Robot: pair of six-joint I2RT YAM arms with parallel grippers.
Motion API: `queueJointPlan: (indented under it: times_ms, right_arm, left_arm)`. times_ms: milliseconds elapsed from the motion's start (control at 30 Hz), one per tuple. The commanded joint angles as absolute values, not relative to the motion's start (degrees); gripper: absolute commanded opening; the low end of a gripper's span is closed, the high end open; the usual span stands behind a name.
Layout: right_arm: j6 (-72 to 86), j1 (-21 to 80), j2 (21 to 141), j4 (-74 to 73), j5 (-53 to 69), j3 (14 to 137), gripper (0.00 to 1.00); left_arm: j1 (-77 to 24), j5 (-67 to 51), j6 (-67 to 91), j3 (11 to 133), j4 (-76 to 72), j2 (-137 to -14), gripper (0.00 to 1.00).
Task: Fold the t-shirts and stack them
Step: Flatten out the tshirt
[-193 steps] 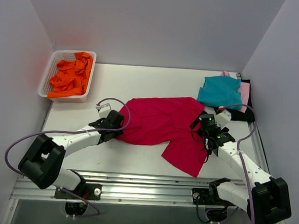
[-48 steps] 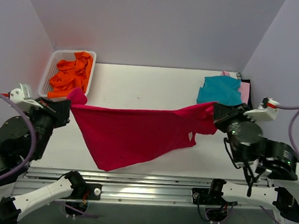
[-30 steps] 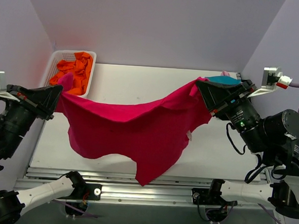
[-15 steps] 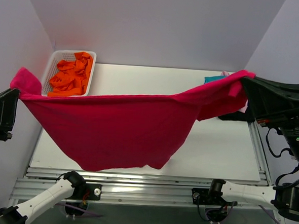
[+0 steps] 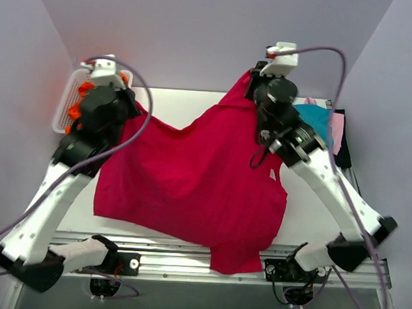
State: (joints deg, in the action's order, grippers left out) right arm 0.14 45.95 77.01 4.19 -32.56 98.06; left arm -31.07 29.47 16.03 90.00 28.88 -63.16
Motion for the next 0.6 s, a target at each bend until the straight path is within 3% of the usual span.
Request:
queueJointPlan:
  times_ms: [0,133,233,267,300,333,367,400,433,567]
  right_arm:
    - [11.94,31.05,85.99,5.61,-20.86,91.5,0.0]
    - [18.62,21.55,105.25,11.42,-12.85,94.9,0.0]
    - [17.24,20.31,123.52,8.36,-13.27,108.76,0.0]
    - [16.79,19.52,133.75,6.26,-13.79,114.38,0.41]
    - [16.44,19.25,138.9,-0.29,-14.41,129.31,0.61]
    - [16.44,18.81,144.26,-4.35,-15.11,137.81,0.75]
    - [16.0,18.46,152.15,-7.0,-15.29,145.3,1.0]
    - [15.74,18.37,154.14,-8.34,-15.64,153.46,1.0]
    - [15.65,18.37,154.6,-7.39,-15.56,153.37,1.0]
    - [14.33,18.98,137.7,12.51,-16.16,128.2,1.0]
  left_arm:
    - [-22.17,25.86,21.17,82.46,21.46,-69.76,0.02]
    - [-13.2,18.92,25.57,77.52,11.18,-88.25,0.02]
    - [-8.1,13.72,26.81,85.57,7.65,-106.17,0.04]
    - [-7.3,12.32,26.2,89.69,9.13,-110.96,0.15]
    - [-5.73,11.17,26.37,100.7,11.66,-116.05,0.31]
    - [-5.19,10.21,26.72,106.29,17.61,-124.63,0.71]
    - [-4.92,9.76,27.15,111.22,19.58,-127.76,0.82]
    - [-4.66,8.97,27.07,114.75,20.12,-130.14,0.89]
    - [-4.75,8.36,26.37,118.96,20.21,-132.52,0.94]
    - [-5.27,10.18,25.75,123.05,22.32,-131.84,0.94]
